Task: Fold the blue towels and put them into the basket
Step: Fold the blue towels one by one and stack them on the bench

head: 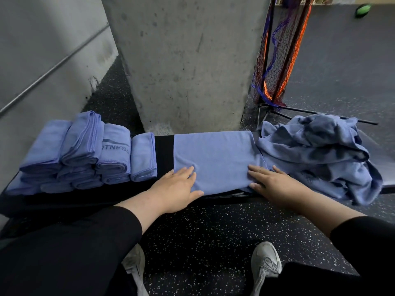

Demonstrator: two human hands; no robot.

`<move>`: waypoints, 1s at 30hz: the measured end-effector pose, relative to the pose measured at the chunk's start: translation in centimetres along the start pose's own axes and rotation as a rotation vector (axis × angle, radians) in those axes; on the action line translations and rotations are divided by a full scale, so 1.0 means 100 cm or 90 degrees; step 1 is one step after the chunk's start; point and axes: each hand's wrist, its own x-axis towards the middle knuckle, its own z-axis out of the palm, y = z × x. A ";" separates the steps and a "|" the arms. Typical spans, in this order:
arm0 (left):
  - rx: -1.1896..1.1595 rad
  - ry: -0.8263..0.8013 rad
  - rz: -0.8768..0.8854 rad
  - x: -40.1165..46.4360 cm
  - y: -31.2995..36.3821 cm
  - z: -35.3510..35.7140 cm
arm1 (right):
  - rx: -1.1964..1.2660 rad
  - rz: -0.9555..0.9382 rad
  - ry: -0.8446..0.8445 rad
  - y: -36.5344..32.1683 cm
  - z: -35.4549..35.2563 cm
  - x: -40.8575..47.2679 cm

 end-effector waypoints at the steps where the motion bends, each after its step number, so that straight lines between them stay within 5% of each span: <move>1: 0.002 -0.015 -0.007 0.002 -0.001 0.001 | -0.007 0.005 -0.017 -0.002 -0.001 0.002; 7: 0.009 0.028 -0.027 0.017 -0.007 0.008 | -0.047 -0.098 0.150 -0.011 -0.004 0.004; 14: 0.035 0.091 -0.046 0.032 -0.011 0.006 | -0.008 -0.104 0.111 -0.007 0.003 0.003; 18: -0.008 0.243 0.070 0.032 0.006 -0.002 | -0.002 -0.099 0.101 -0.011 -0.001 0.003; 22: -0.007 0.184 0.157 0.028 0.031 0.005 | -0.034 -0.069 0.107 -0.017 0.004 0.006; 30: -0.055 0.205 0.007 0.039 0.062 -0.001 | 0.073 0.020 0.193 -0.028 -0.006 0.021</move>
